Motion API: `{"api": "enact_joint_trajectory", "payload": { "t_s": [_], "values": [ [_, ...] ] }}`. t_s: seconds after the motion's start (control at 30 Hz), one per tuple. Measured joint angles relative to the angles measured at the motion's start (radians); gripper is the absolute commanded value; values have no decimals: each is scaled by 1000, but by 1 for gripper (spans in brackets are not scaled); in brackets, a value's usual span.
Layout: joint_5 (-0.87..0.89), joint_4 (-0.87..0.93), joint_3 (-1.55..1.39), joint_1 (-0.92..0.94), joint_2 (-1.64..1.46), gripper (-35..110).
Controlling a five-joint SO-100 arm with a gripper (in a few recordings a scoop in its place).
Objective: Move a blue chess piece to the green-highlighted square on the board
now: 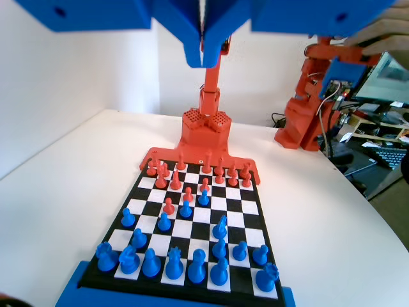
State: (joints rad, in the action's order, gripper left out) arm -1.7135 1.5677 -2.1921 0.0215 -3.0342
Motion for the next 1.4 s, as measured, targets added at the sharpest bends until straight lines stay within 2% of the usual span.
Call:
{"api": "enact_joint_trajectory", "payload": {
  "t_s": [0.9,1.1,1.4],
  "values": [
    [20,5,6,-2,0,1],
    [28,81,100,-15,25,1],
    [189,189,291,-52,215,1]
  ]
}}
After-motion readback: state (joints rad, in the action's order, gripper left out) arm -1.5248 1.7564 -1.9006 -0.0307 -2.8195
